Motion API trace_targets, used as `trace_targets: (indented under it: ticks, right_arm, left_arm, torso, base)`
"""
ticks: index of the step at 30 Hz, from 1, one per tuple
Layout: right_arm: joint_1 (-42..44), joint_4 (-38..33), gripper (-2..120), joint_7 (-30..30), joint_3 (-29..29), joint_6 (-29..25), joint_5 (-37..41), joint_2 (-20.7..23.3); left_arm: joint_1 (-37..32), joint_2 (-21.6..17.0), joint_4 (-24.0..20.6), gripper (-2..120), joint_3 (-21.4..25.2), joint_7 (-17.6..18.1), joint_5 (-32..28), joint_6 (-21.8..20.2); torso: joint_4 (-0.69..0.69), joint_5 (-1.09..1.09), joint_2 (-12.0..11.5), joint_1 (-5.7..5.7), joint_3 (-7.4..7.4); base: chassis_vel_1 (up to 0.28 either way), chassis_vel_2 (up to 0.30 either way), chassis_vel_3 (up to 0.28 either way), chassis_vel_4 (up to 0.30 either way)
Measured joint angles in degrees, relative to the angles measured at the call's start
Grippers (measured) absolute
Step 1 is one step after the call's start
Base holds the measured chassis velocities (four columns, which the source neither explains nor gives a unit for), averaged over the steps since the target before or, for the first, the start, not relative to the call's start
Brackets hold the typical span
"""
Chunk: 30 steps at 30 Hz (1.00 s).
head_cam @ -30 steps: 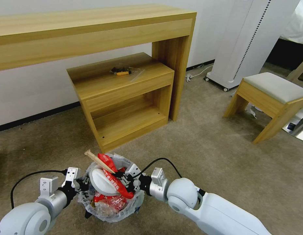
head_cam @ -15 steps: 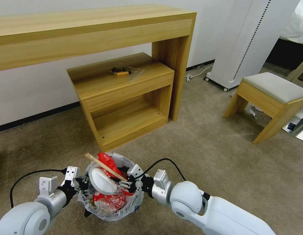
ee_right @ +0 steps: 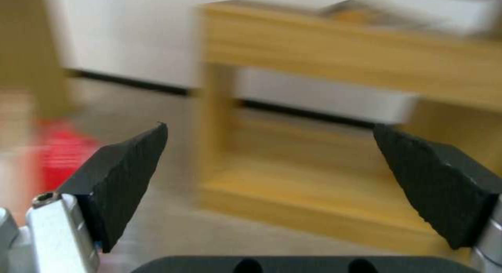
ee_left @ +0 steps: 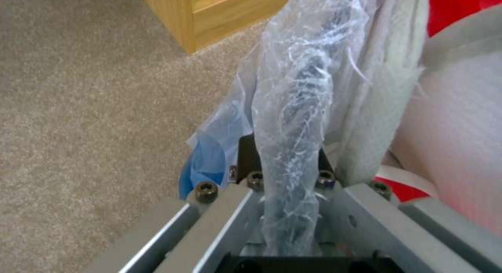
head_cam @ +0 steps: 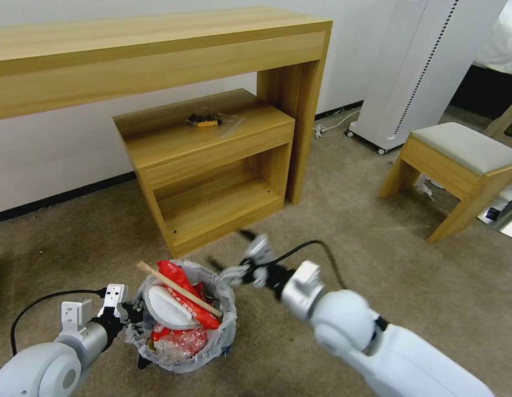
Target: Pick up the trash bin and place the garbage on the floor into it.
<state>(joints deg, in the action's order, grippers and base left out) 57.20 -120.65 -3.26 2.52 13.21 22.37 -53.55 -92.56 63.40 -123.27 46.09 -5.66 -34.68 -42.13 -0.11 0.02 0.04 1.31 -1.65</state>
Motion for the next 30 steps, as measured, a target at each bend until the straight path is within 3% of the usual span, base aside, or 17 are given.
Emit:
trace_targets:
  ticks: [1, 4, 5, 7, 9, 12, 14, 16, 17, 20, 21, 24, 30]
  right_arm:
    - [0.0, 0.0, 100, 0.0, 0.0, 0.0, 0.0, 0.0]
    - [8.75, 3.56, 100, 0.24, -10.98, -6.44, -8.5, -1.03]
    - [8.75, 3.56, 100, 0.24, -10.98, -6.44, -8.5, -1.03]
    - [16.55, 6.34, 100, -0.28, -17.96, -12.42, -13.87, -3.26]
    - [18.62, 6.74, 100, -0.32, -19.92, -13.95, -14.96, -3.94]
    - [26.9, 6.76, 100, 0.05, -28.29, -18.95, -18.09, -7.79]
    - [29.15, 6.74, 100, 0.19, -30.44, -20.83, -19.33, -9.38]
    - [32.93, 6.48, 100, 0.54, -33.36, -23.22, -20.64, -12.04]
    - [32.93, 6.48, 100, 0.54, -33.36, -23.22, -20.64, -12.04]
    - [35.84, 5.61, 100, 0.61, -35.75, -24.53, -20.73, -14.9]
    - [35.84, 5.61, 100, 0.61, -35.75, -24.53, -20.73, -14.9]
    - [35.91, 5.83, 100, 0.6, -36.16, -25.05, -20.6, -15.66]
    - [35.86, 5.88, 100, 0.46, -35.98, -25.07, -20.3, -16.16]
  left_arm:
    - [0.0, 0.0, 0.0, 0, 0.0, 0.0, 0.0, 0.0]
    - [0.68, 1.25, 1.03, 0, -0.18, 0.46, 0.62, 0.0]
    - [0.68, 1.25, 1.03, 0, -0.18, 0.46, 0.62, 0.0]
    - [0.68, 2.73, 1.39, 0, -0.05, 1.66, 0.96, 0.0]
    - [0.5, 3.17, 1.39, 0, 0.12, 2.11, 1.03, 0.0]
    - [0.41, 4.55, 1.13, 0, 0.67, 4.17, 0.45, 0.0]
    - [0.59, 4.78, 1.11, 0, 0.67, 5.04, 0.02, 0.0]
    - [0.89, 5.16, 1.38, 0, 0.4, 8.19, -1.54, 0.01]
    - [0.89, 5.16, 1.38, 0, 0.4, 8.19, -1.54, 0.01]
    - [1.16, 5.88, 2.0, 0, 0.14, 13.33, -3.18, 0.0]
    - [1.16, 5.88, 2.0, 0, 0.14, 13.33, -3.18, 0.0]
    - [1.13, 6.07, 2.27, 0, 0.14, 17.64, -3.52, 0.01]
    - [1.22, 6.17, 2.54, 0, 0.09, 19.15, -3.74, 0.01]
  torso:
    - [0.0, 0.0, 0.0, 0.0, 0.0]
    - [0.0, 0.0, 0.0, 0.0, 0.0]
    - [0.0, 0.0, 0.0, 0.0, 0.0]
    - [-0.02, 0.02, 0.0, 0.0, 0.0]
    - [-0.02, 0.02, 0.0, 0.0, 0.0]
    - [0.0, 0.0, 0.0, -0.01, 0.0]
    - [-0.01, -0.01, 0.0, 0.0, 0.01]
    - [-0.02, 0.02, 0.0, 0.0, 0.0]
    - [-0.02, 0.02, 0.0, 0.0, 0.0]
    - [-0.02, -0.02, 0.0, 0.0, 0.0]
    - [-0.02, -0.02, 0.0, 0.0, 0.0]
    - [0.0, 0.0, 0.0, 0.0, 0.0]
    - [0.0, -0.01, 0.0, 0.0, 0.0]
  base:
    - [0.0, 0.0, 0.0, 0.0]
    - [0.0, 0.0, 0.0, 0.0]
    - [0.0, 0.0, 0.0, 0.0]
    - [0.0, 0.0, 0.0, 0.0]
    - [0.0, 0.0, 0.0, 0.0]
    - [0.0, 0.0, 0.0, 0.0]
    - [0.0, 0.0, 0.0, 0.0]
    - [0.0, 0.0, 0.0, 0.0]
    - [0.0, 0.0, 0.0, 0.0]
    - [0.0, 0.0, 0.0, 0.0]
    - [0.0, 0.0, 0.0, 0.0]
    - [0.0, 0.0, 0.0, 0.0]
    - [0.0, 0.0, 0.0, 0.0]
